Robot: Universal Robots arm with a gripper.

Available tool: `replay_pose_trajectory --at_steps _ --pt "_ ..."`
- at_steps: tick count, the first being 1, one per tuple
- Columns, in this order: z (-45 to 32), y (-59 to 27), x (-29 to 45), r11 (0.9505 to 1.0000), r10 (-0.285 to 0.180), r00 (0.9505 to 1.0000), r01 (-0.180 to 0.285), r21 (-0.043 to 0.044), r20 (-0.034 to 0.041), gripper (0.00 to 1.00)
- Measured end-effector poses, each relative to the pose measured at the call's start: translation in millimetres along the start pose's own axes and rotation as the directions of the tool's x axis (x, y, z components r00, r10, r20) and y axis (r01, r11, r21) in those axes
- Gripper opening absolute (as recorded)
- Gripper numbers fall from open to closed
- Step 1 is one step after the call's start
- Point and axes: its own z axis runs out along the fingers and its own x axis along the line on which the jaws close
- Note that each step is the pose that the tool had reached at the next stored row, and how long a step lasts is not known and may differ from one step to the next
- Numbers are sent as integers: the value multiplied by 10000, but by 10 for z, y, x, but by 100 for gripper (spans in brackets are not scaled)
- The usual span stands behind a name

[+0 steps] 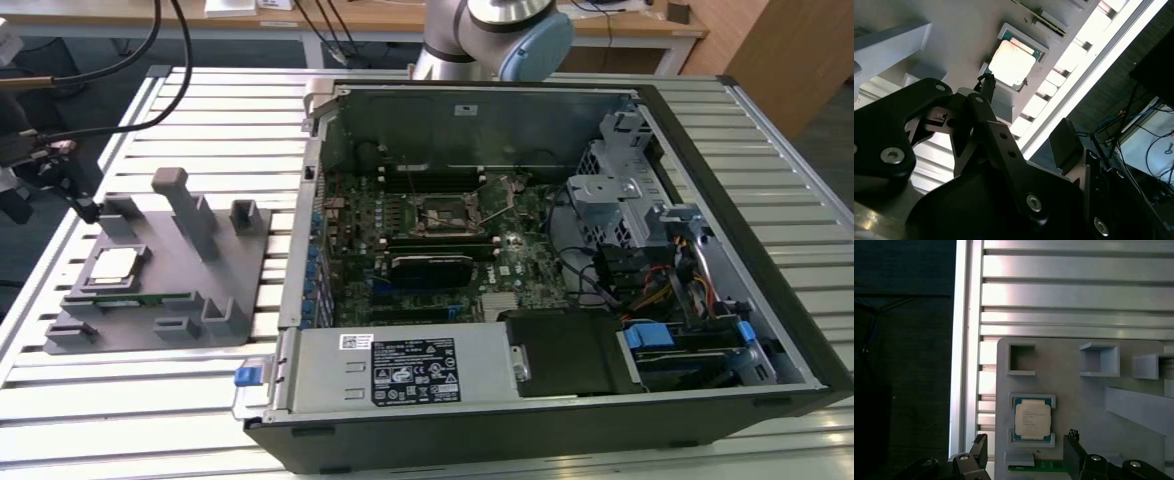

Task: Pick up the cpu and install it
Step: 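Pick up the cpu and move it towards the insertion slot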

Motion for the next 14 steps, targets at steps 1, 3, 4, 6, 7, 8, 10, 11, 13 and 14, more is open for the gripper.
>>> replay_pose_trajectory --at_steps 1,3,4,6,7,8,10,11,13,14 --pt "-1 0 0 10000 0 10000 0 0 1 70" --pt "-5 0 0 10000 0 10000 0 0 1 70" --pt "-7 0 0 10000 0 10000 0 0 1 70" --pt "-10 0 0 10000 0 10000 0 -1 1 70" --pt "-11 1 0 10000 0 10000 0 -1 1 70" --pt "-11 1 -2 10000 1 10000 -1 -1 1 70" --pt "-8 1 -10 10000 -71 10000 71 1 -2 70" --pt "-6 0 -11 9998 -199 9998 199 3 -8 70" --pt "-1 0 -13 9988 -482 9988 482 9 -21 70" --pt "1 0 -13 9985 -550 9985 550 10 -25 70"
